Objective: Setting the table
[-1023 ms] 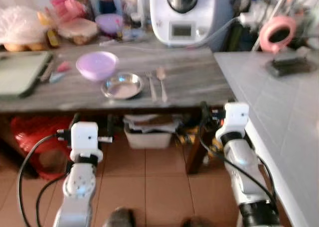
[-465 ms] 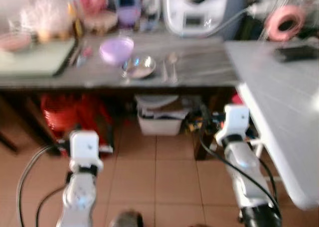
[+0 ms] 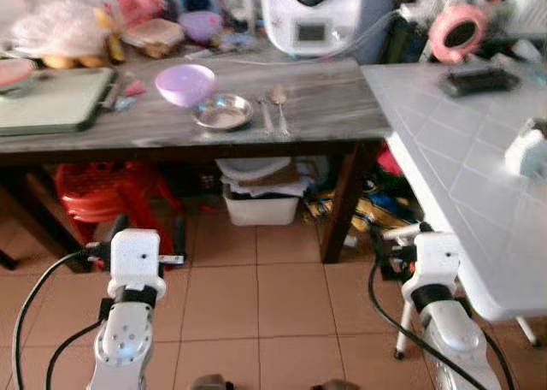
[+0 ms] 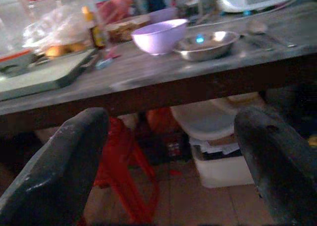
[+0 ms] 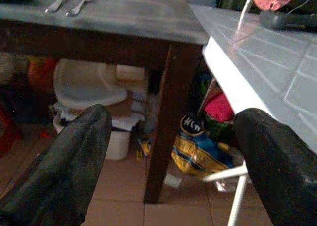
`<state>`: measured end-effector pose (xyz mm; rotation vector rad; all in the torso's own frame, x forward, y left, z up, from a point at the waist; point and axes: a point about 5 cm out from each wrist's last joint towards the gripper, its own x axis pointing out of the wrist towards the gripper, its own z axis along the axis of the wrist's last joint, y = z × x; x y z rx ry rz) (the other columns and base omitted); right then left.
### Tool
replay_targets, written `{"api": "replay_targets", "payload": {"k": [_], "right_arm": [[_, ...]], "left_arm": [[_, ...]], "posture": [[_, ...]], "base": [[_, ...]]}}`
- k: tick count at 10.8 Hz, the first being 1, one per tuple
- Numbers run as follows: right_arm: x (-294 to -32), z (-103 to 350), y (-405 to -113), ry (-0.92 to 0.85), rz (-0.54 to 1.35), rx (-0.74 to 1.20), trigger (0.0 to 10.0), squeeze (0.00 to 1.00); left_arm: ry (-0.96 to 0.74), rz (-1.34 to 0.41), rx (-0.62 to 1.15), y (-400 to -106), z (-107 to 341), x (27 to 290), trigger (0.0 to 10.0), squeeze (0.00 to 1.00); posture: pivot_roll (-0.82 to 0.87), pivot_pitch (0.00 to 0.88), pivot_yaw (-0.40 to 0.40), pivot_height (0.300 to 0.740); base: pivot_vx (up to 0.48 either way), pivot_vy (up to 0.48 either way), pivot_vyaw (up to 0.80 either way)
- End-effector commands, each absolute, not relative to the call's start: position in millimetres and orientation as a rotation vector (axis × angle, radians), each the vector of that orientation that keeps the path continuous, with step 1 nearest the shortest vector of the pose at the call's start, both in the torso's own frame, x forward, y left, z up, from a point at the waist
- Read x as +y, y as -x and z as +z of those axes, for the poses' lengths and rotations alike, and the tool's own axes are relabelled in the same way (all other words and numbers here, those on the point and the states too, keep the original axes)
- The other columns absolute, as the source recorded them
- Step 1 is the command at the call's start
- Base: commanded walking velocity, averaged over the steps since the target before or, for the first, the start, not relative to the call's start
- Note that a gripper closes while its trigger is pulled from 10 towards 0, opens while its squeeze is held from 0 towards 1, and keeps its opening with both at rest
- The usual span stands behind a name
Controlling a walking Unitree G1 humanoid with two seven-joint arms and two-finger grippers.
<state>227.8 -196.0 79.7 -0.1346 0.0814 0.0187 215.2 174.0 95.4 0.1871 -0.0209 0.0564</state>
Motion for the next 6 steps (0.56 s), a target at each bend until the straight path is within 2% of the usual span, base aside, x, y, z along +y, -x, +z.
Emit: {"api": "replay_targets", "payload": {"k": [1, 2, 4, 6], "right_arm": [[-189.8, 90.5, -235.3, 0.13, 0.039, 0.039, 10.0, 0.0], [-184.9, 92.3, -238.5, 0.124, 0.057, 0.036, 10.0, 0.0], [-180.7, 93.1, -241.7, 0.126, 0.089, 0.035, 10.0, 0.0], [-182.2, 93.6, -243.0, 0.131, 0.091, 0.034, 10.0, 0.0]], "left_arm": [[-0.182, 0.041, -0.037, -217.0, 100.5, 172.2, 10.0, 0.0], [-0.179, 0.037, -0.038, -216.9, 100.7, 171.0, 10.0, 0.0], [-0.175, 0.041, -0.036, -214.5, 101.0, 170.9, 10.0, 0.0], [-0.173, 0.034, -0.035, -213.0, 100.5, 169.4, 10.0, 0.0]], "posture": [[0.04, 0.063, 0.04, 0.74], [0.04, 0.063, 0.04, 0.74], [0.05, 0.062, 0.028, 0.74], [0.05, 0.065, 0.027, 0.74]], "base": [[0.0, 0.0, 0.0], [0.0, -0.337, 0.0], [0.0, -0.339, -0.54], [0.0, -0.416, 0.0]]}}
